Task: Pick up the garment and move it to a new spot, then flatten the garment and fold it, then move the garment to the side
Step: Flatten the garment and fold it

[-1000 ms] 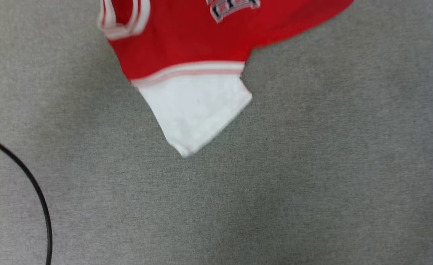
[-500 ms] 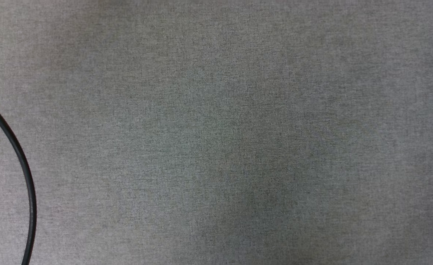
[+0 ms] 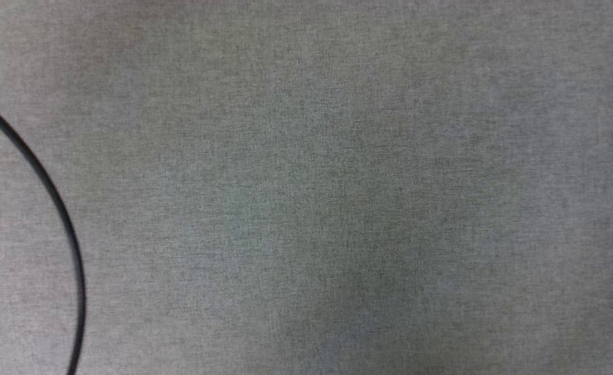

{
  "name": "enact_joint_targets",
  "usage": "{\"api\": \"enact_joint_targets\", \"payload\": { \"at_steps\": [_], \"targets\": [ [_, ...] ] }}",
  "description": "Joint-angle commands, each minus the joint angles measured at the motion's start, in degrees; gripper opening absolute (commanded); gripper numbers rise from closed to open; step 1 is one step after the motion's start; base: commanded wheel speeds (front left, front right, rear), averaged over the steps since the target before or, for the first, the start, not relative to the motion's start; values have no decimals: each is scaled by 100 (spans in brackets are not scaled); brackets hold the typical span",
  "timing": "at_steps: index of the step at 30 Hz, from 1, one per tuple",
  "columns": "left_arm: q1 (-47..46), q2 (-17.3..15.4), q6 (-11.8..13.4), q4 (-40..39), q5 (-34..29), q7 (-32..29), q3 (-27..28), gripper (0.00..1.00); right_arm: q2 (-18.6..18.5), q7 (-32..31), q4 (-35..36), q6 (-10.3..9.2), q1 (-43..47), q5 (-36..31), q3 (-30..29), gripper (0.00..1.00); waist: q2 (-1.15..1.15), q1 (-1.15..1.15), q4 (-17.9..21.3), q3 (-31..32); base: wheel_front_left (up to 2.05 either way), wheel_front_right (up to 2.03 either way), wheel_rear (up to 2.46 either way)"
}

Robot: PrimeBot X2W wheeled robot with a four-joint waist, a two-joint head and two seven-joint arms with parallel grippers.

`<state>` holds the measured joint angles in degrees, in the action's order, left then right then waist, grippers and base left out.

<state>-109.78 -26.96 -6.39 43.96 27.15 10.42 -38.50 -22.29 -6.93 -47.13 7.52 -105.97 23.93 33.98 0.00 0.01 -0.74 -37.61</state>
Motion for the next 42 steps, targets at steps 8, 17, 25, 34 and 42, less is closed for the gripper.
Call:
{"api": "enact_joint_targets", "payload": {
  "at_steps": [8,17,25,34,42],
  "targets": [
    [1723,-210,-65,-91,365,393,-137,0,195,490,-255,-6,1287,511,611,0,0,-1,20,446,0,0,0],
    [3910,-436,150,-906,672,474,-169,0,18,814,-97,-6,2729,1131,1300,0,0,-1,45,1178,0,0,0],
    [6224,-683,695,-2237,1023,460,-262,0,-670,937,484,-6,4213,1753,2003,0,0,-1,-19,1825,0,0,0],
    [8634,-1268,1553,-3777,1479,183,-486,0,-1221,1100,1044,-6,5607,2225,2414,0,0,-1,139,2490,0,0,0],
    [10291,-1479,2250,-4743,1927,124,-655,0,-1588,1087,1445,-6,6762,2475,2527,0,0,-1,111,3022,0,0,0]
  ]
}}
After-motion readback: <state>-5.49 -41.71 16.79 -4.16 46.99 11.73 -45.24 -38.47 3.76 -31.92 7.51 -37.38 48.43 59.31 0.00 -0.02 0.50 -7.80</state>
